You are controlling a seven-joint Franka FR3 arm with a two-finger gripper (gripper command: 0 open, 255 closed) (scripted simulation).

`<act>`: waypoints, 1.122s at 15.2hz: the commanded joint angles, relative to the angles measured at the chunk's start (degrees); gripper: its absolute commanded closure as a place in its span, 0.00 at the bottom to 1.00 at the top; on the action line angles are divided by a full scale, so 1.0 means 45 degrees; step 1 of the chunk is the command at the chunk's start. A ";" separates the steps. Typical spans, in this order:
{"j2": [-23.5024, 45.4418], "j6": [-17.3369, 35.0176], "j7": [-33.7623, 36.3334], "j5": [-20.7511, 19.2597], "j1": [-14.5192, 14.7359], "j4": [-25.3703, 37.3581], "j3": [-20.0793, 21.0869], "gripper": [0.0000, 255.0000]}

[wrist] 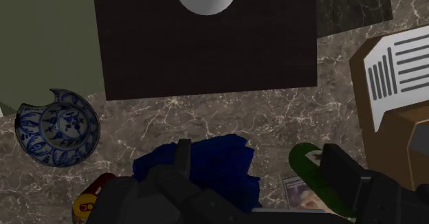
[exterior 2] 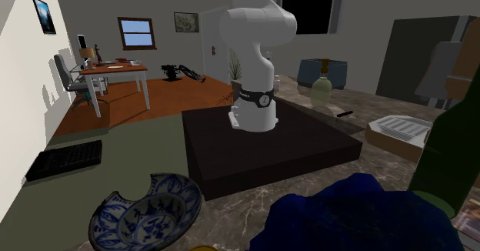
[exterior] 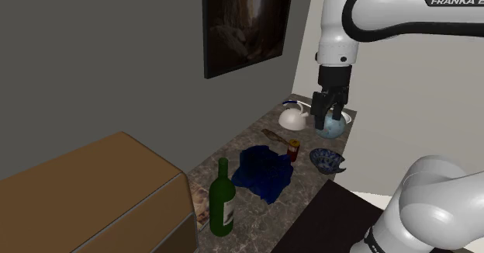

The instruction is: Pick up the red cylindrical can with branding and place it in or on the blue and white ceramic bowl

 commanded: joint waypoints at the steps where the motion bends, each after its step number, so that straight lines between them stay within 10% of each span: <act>1: 0.0000 0.0000 0.0000 0.0000 0.0000 0.0000 0.0000 0.00; 17: 0.3257 0.7076 -0.3870 -0.2366 -0.1118 -0.2629 -0.3207 0.00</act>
